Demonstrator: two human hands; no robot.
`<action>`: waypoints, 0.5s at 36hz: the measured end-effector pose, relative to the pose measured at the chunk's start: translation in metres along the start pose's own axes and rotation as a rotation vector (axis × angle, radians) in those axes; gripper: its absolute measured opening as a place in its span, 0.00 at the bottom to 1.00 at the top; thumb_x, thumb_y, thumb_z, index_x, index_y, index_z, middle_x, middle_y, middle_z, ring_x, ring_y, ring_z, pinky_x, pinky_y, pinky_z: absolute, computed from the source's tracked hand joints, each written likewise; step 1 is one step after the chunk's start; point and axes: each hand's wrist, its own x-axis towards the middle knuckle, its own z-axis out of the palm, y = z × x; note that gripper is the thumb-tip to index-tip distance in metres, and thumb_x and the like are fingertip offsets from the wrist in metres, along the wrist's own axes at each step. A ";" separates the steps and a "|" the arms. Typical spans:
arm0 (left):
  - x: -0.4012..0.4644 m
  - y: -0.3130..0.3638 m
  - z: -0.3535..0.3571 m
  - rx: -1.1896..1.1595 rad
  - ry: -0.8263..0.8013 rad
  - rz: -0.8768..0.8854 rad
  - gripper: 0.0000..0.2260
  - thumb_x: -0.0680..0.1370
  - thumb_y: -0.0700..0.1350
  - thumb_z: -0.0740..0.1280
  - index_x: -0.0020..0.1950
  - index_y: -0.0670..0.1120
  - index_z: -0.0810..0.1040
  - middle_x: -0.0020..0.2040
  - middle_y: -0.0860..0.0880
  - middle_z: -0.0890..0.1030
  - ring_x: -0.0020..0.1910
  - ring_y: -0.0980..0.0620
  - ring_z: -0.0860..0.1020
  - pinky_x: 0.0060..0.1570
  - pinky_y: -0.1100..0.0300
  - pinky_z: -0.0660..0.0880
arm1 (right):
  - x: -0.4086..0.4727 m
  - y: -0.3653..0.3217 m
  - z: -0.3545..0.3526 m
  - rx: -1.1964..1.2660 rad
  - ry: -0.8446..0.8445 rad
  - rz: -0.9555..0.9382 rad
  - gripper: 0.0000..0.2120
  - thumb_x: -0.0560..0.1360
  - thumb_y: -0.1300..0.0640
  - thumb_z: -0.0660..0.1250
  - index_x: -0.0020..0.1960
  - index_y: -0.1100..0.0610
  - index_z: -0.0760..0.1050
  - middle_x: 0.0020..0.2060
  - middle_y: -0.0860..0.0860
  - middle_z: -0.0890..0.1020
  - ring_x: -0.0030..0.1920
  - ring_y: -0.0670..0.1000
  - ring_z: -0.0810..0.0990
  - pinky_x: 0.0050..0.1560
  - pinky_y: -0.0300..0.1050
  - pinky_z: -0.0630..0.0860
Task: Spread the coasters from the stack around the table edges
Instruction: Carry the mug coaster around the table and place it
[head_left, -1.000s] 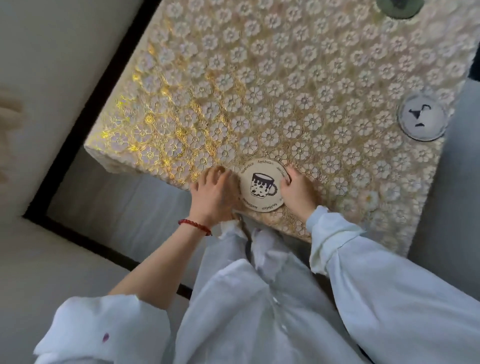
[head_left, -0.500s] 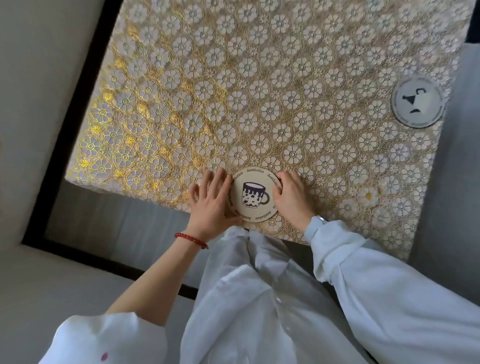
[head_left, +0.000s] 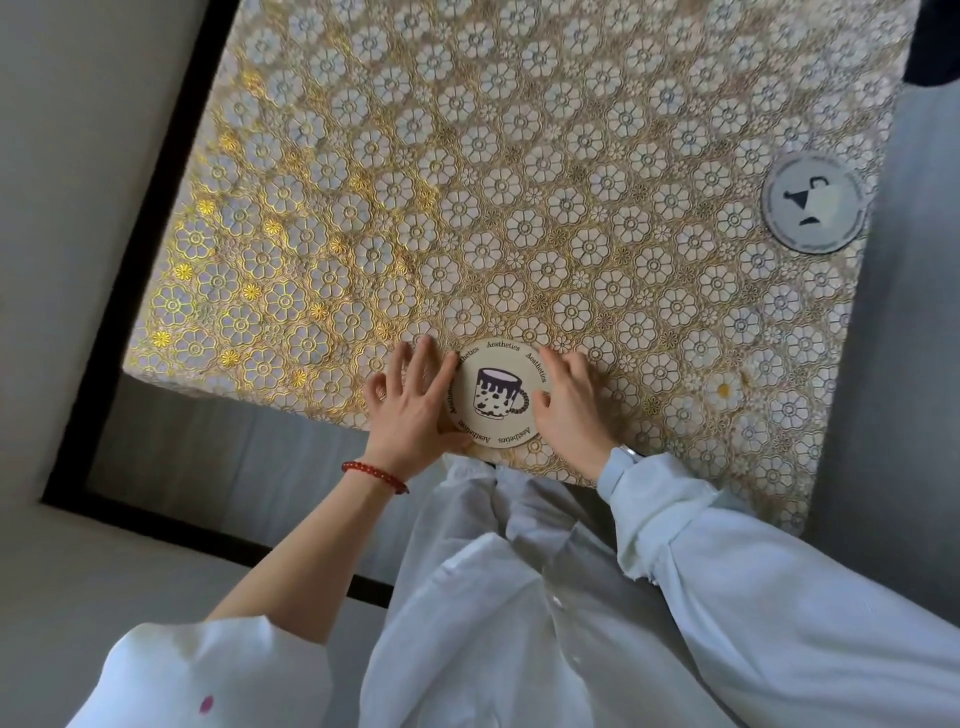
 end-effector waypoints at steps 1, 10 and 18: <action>-0.001 0.000 0.000 -0.005 0.008 0.001 0.46 0.64 0.57 0.73 0.74 0.54 0.49 0.77 0.45 0.46 0.74 0.42 0.43 0.69 0.40 0.47 | 0.000 -0.001 0.001 0.019 -0.004 0.000 0.26 0.71 0.63 0.63 0.67 0.53 0.61 0.56 0.56 0.68 0.58 0.56 0.66 0.49 0.54 0.77; -0.002 0.001 -0.001 0.000 0.020 -0.002 0.45 0.64 0.57 0.73 0.74 0.54 0.50 0.77 0.45 0.47 0.75 0.42 0.44 0.68 0.41 0.49 | -0.010 -0.003 -0.001 -0.060 -0.023 -0.094 0.28 0.71 0.62 0.64 0.68 0.56 0.59 0.59 0.58 0.67 0.60 0.58 0.63 0.56 0.50 0.71; -0.002 0.001 -0.002 0.024 -0.003 0.005 0.45 0.65 0.59 0.72 0.74 0.55 0.48 0.77 0.46 0.46 0.75 0.43 0.42 0.69 0.41 0.48 | -0.016 -0.003 -0.002 -0.261 -0.074 -0.146 0.27 0.72 0.58 0.63 0.68 0.57 0.57 0.63 0.59 0.65 0.61 0.59 0.63 0.57 0.54 0.73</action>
